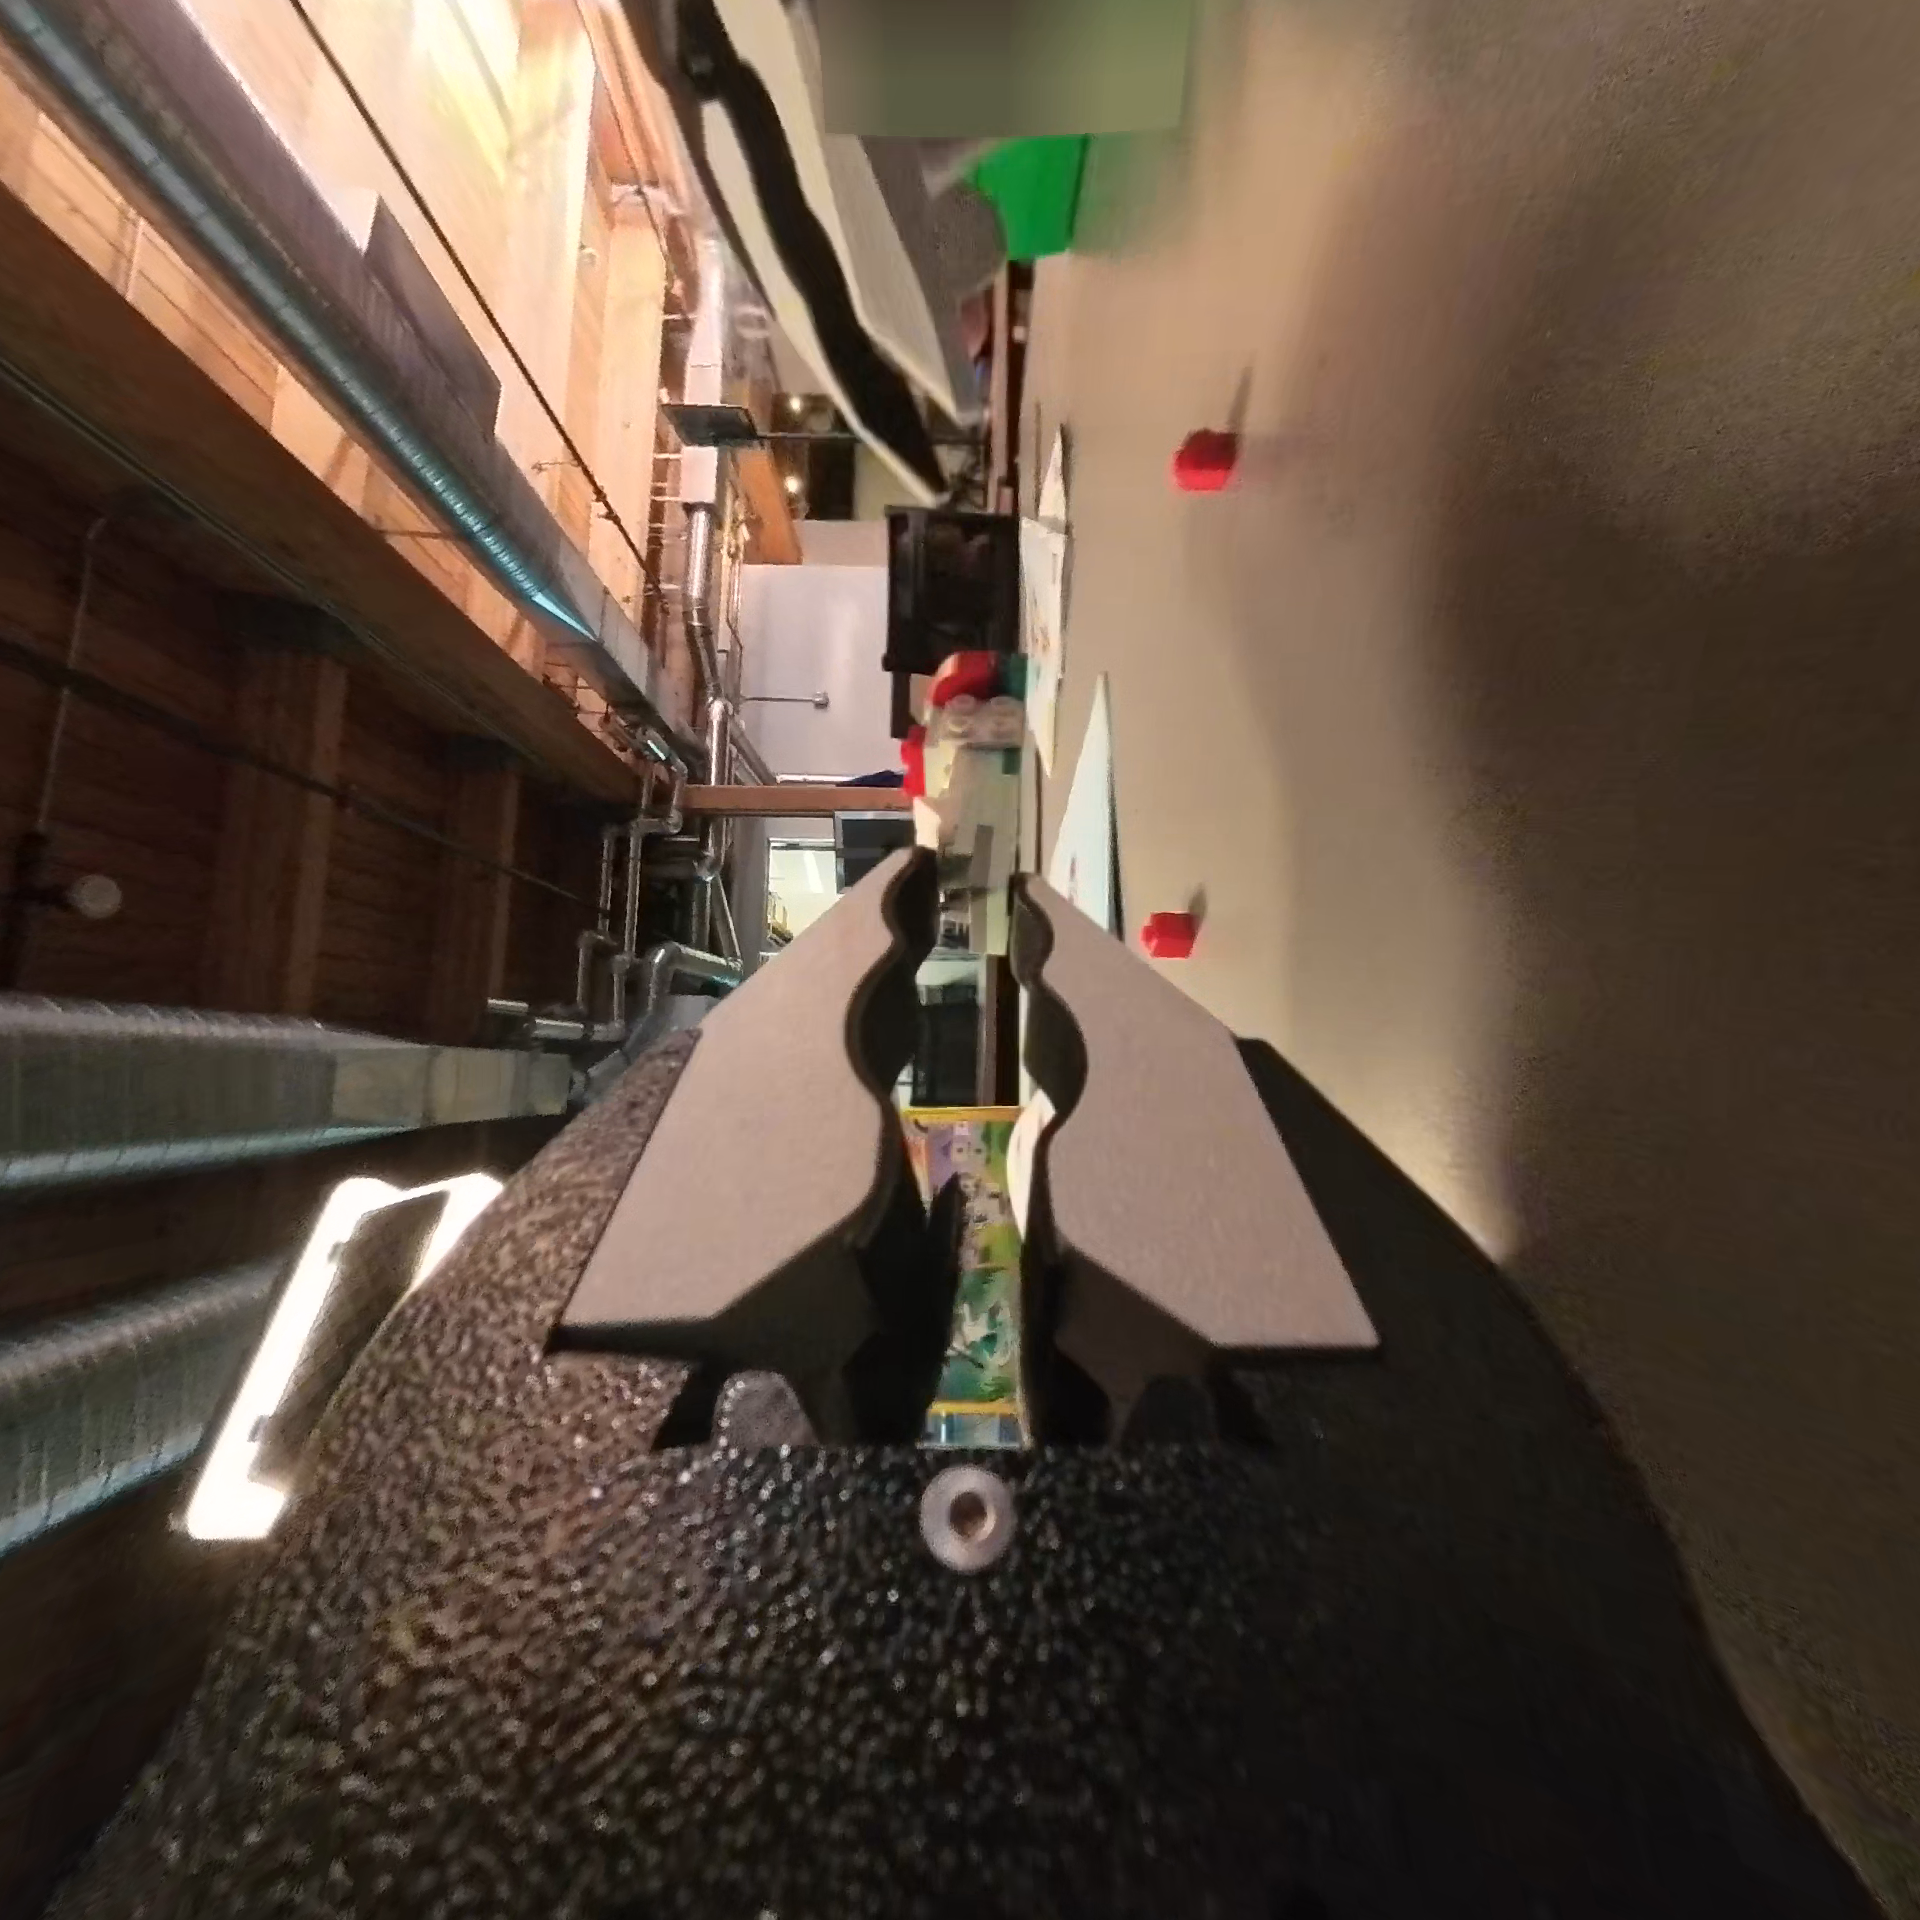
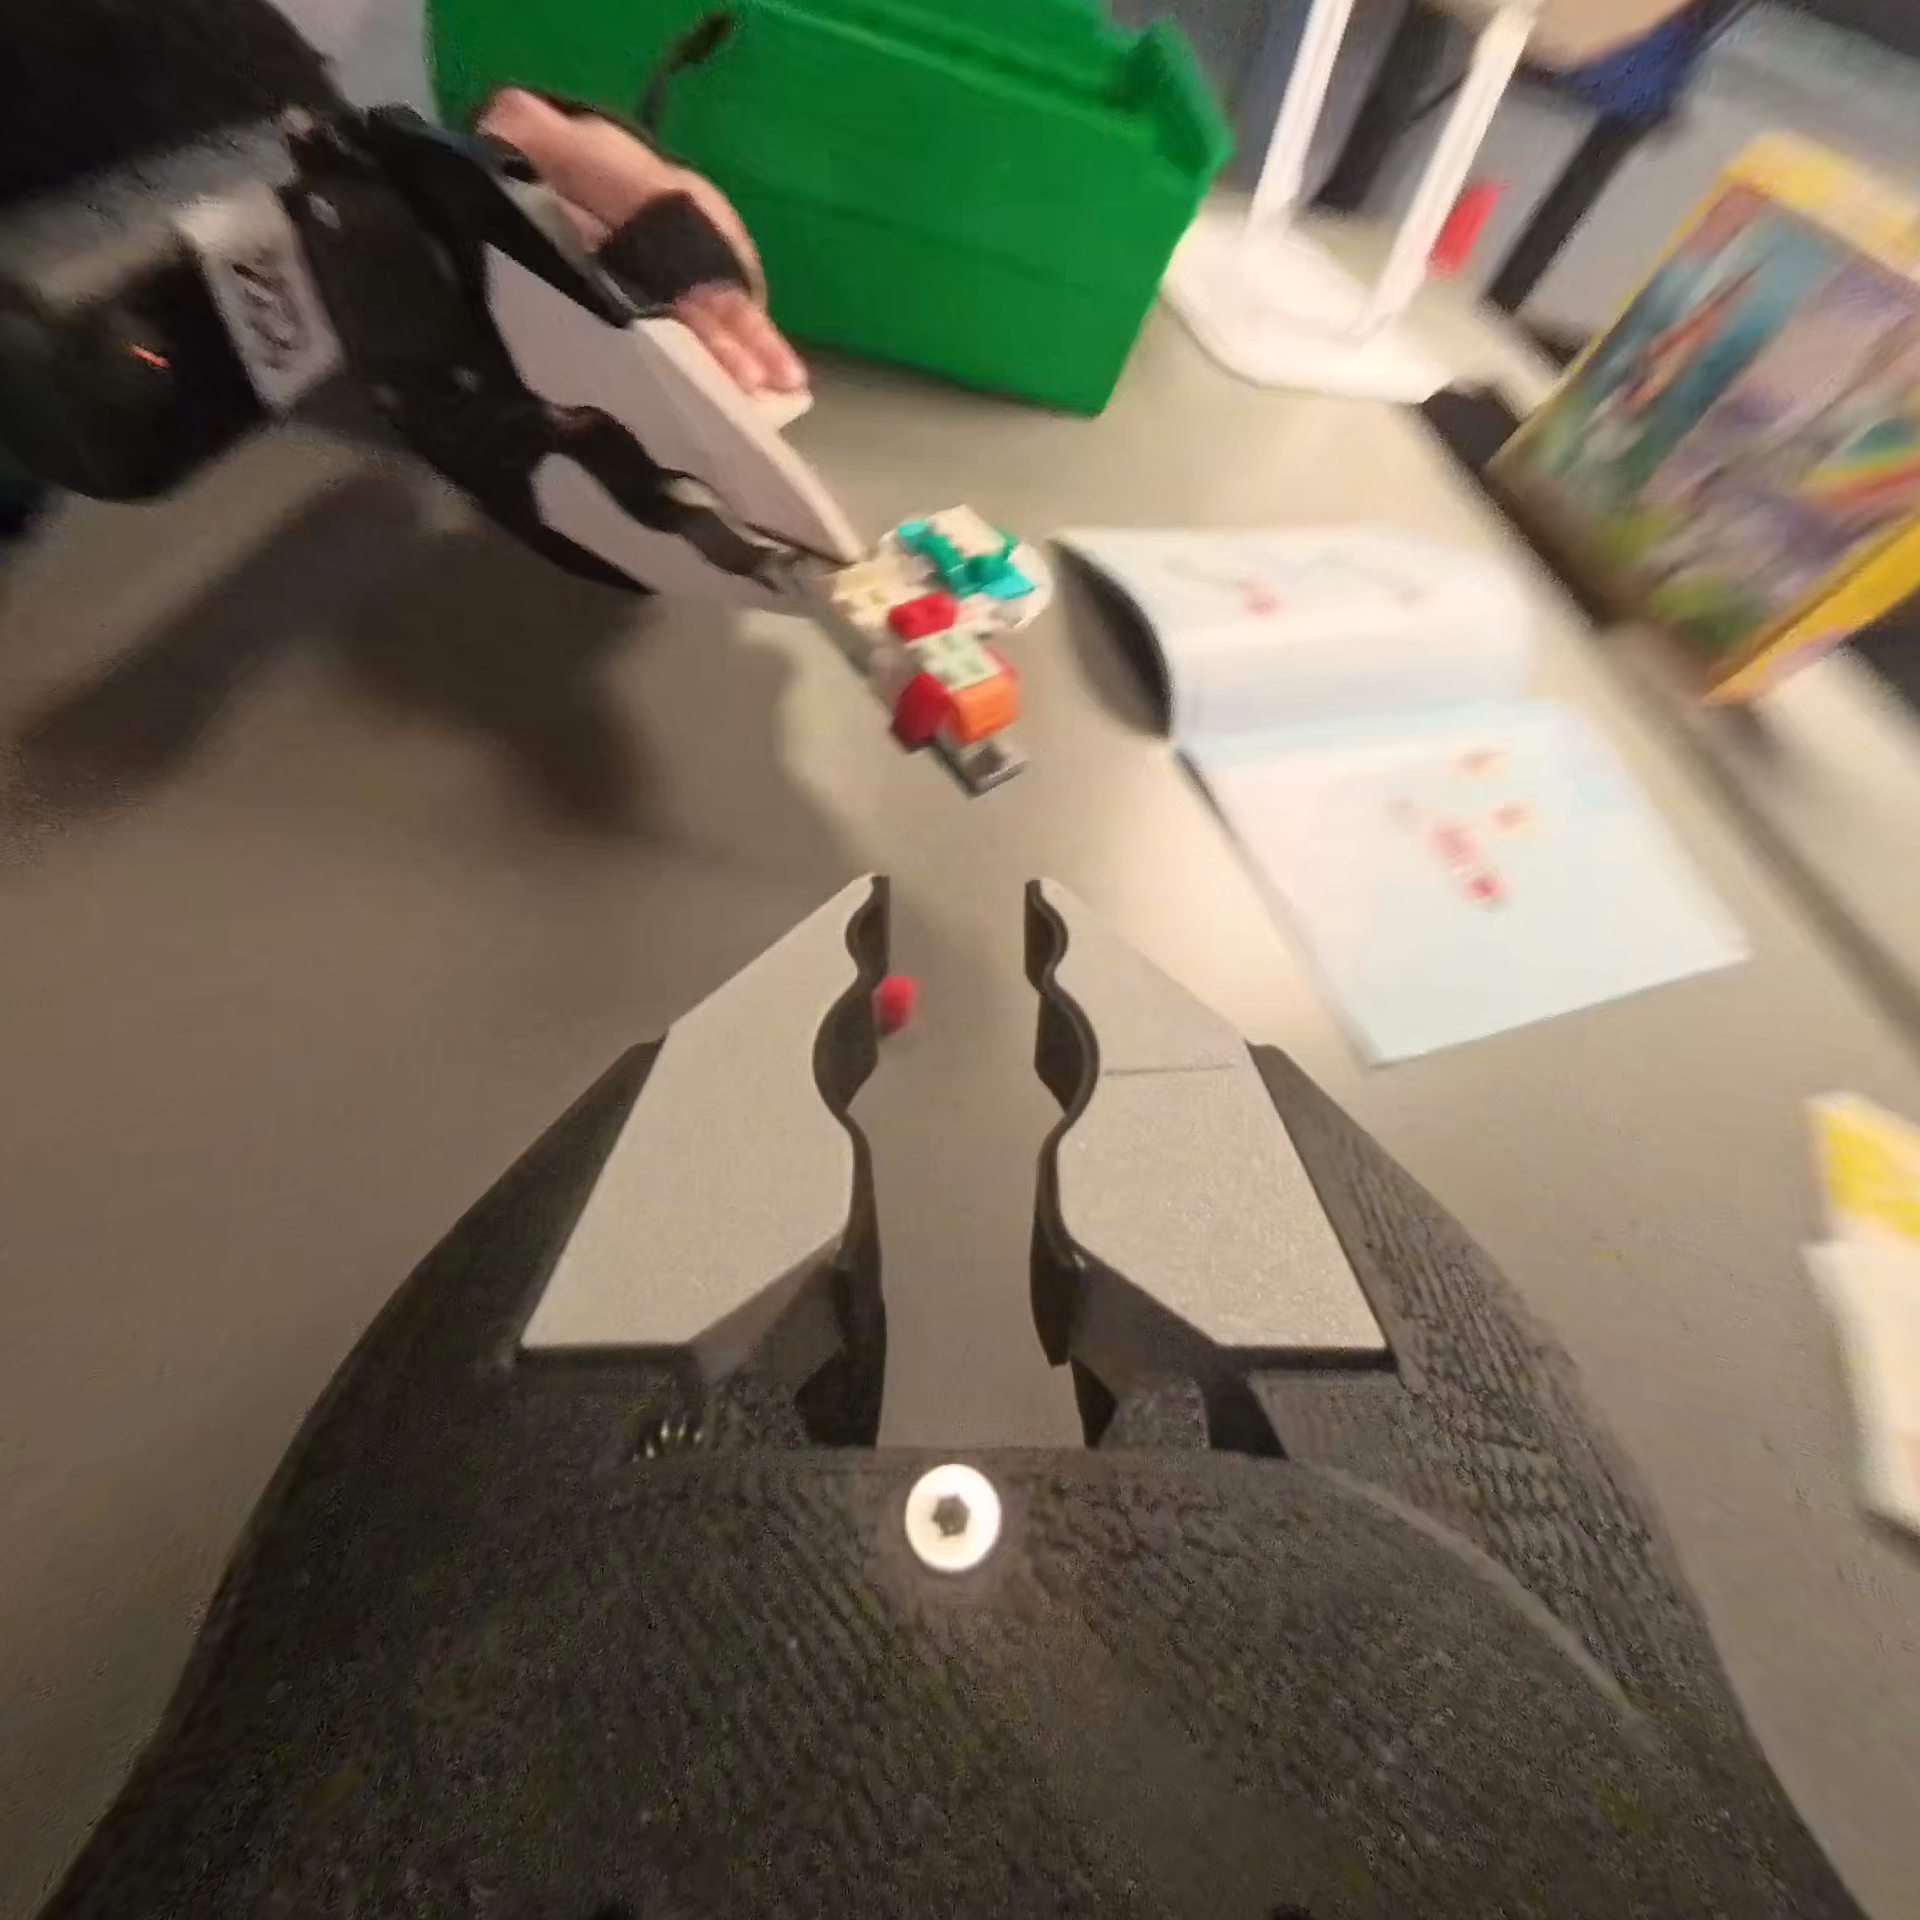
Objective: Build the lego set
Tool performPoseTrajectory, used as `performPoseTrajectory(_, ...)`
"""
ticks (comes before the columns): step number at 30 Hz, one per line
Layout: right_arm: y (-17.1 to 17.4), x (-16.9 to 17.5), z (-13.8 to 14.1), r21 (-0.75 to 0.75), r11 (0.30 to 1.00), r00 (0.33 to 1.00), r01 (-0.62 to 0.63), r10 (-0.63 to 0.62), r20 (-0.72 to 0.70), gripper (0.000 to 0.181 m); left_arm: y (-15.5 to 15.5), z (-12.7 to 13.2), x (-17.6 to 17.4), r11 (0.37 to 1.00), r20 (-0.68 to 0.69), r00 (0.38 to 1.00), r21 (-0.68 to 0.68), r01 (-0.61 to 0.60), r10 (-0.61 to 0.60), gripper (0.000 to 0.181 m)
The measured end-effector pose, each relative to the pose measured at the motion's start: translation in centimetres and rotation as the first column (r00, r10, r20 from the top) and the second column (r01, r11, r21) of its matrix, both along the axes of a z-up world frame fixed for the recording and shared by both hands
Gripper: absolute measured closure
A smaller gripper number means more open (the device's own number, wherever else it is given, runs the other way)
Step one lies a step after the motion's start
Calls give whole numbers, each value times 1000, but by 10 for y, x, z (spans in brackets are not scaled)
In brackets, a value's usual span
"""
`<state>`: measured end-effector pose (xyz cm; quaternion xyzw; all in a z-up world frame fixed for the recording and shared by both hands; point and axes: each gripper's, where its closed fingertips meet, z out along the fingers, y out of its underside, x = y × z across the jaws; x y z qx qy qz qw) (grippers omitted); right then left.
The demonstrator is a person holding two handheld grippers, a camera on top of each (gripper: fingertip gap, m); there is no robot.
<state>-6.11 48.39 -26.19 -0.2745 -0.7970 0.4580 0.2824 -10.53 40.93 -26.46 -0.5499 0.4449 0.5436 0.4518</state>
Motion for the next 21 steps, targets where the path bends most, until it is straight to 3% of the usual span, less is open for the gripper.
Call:
performPoseTrajectory(4,-12,15,0,-196,977,990,-81,101,98,162,2,-13,3,998,-3,1000,-58,23,-24,169)
performPoseTrajectory(10,-9,10,-31,-57,997,982,-42,52,181,163,2,-19,12,994,-2,999,-99,49,-49,169)
performPoseTrajectory(21,-6,4,-41,-3,1000,975,4,-4,220,162,1,-20,14,992,-9,998,-111,56,-58,169)
